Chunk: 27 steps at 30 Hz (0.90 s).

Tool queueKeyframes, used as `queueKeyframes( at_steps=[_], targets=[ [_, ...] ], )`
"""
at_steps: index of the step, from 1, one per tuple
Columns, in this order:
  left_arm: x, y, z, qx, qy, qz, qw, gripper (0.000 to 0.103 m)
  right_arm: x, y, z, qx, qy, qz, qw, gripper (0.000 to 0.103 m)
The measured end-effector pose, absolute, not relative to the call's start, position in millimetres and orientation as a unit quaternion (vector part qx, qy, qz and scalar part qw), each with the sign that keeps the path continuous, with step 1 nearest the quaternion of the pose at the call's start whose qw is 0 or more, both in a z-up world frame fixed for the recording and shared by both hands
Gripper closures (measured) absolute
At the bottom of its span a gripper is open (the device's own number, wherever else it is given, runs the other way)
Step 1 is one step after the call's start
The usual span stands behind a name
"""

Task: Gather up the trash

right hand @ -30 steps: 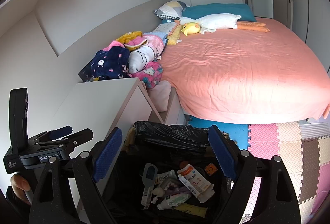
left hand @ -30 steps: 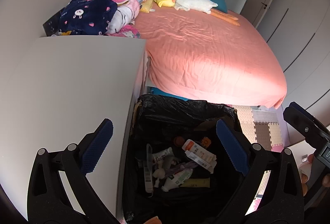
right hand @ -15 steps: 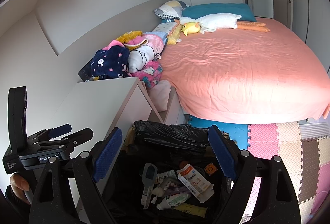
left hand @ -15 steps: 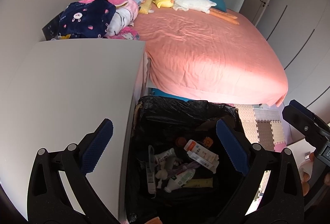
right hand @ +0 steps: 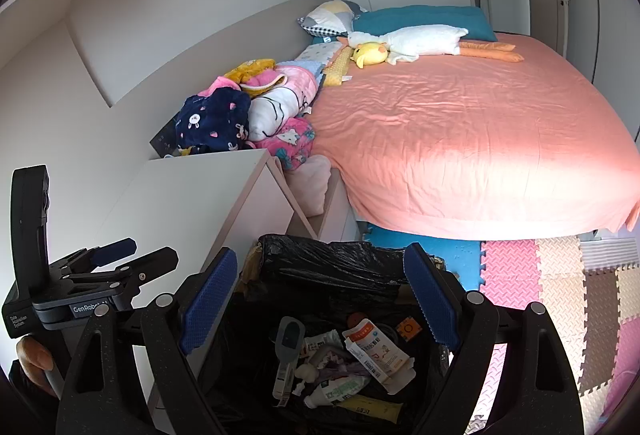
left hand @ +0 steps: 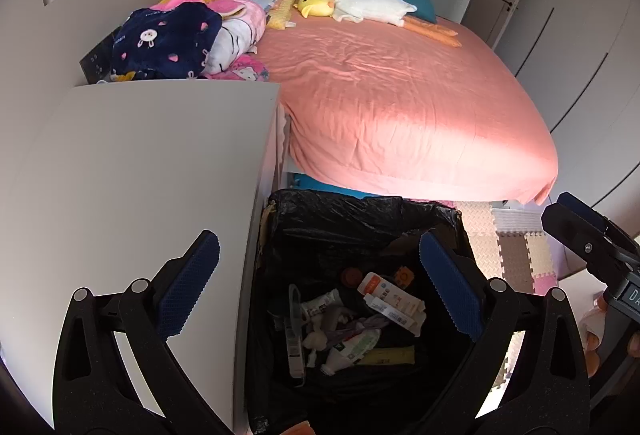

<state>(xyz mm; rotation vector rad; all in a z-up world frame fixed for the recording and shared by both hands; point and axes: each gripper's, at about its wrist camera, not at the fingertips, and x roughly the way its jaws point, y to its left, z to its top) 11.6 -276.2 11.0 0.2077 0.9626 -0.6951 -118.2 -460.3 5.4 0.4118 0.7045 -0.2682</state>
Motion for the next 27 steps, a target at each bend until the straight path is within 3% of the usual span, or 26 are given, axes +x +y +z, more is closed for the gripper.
queueKeyframes(
  at_steps=[27],
  targets=[
    [6.7,-282.7,9.1,0.113,0.432,-0.345,0.826,0.006,-118.2,-462.9,2.4,0.199,0.344,-0.129,0.909,0.018]
  ],
)
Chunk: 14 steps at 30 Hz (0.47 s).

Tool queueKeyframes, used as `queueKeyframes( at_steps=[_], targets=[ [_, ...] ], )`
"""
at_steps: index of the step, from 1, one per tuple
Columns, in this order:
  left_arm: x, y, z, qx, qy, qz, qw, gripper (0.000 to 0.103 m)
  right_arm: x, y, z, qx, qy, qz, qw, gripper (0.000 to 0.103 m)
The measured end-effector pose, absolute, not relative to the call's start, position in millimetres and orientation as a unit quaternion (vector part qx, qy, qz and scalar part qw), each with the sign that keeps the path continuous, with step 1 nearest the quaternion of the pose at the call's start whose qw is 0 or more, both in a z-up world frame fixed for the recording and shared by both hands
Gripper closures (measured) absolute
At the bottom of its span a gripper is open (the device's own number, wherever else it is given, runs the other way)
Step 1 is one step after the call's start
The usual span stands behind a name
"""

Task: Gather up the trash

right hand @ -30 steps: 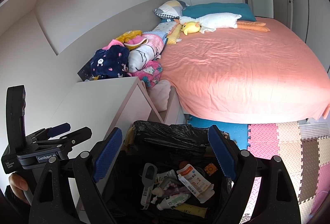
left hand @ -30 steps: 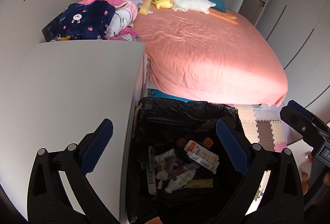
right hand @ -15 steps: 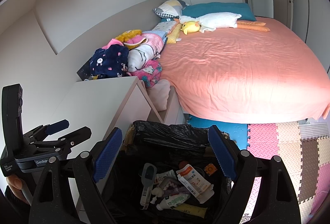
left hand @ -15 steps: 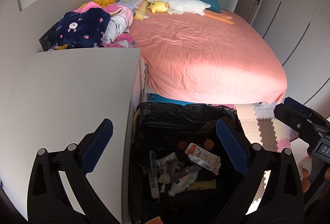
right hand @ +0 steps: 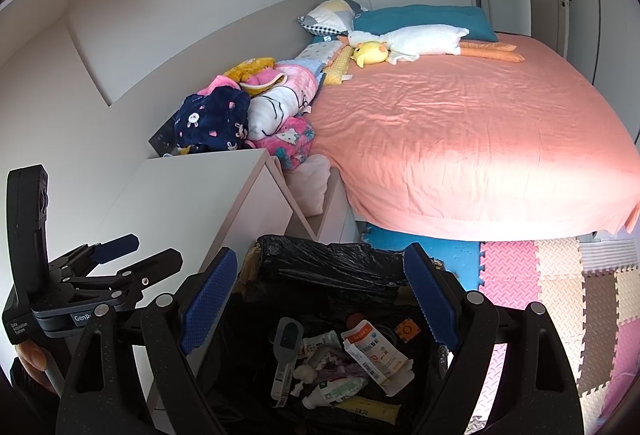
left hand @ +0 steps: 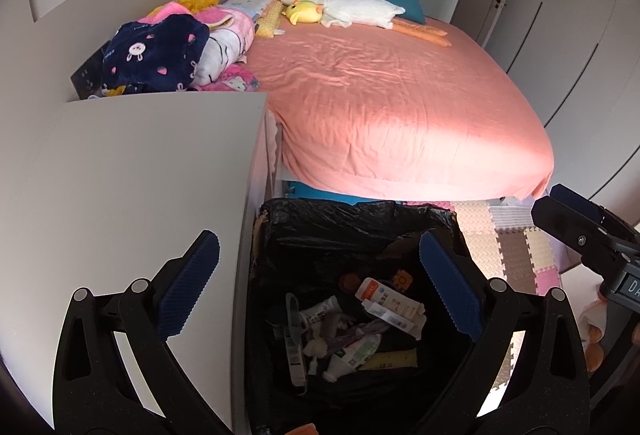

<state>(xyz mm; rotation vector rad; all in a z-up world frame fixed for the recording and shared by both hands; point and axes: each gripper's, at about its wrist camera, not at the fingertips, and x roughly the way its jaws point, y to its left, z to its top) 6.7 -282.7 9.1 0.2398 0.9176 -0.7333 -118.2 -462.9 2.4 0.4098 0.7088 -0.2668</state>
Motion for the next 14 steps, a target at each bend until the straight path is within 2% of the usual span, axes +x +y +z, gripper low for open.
queueKeyframes(
  at_steps=[14],
  targets=[
    [1.7,-287.3,8.2,0.134,0.425,-0.339,0.829,0.006,-117.5,-465.4,0.5,0.2,0.346,-0.13,0.908,0.018]
  ],
)
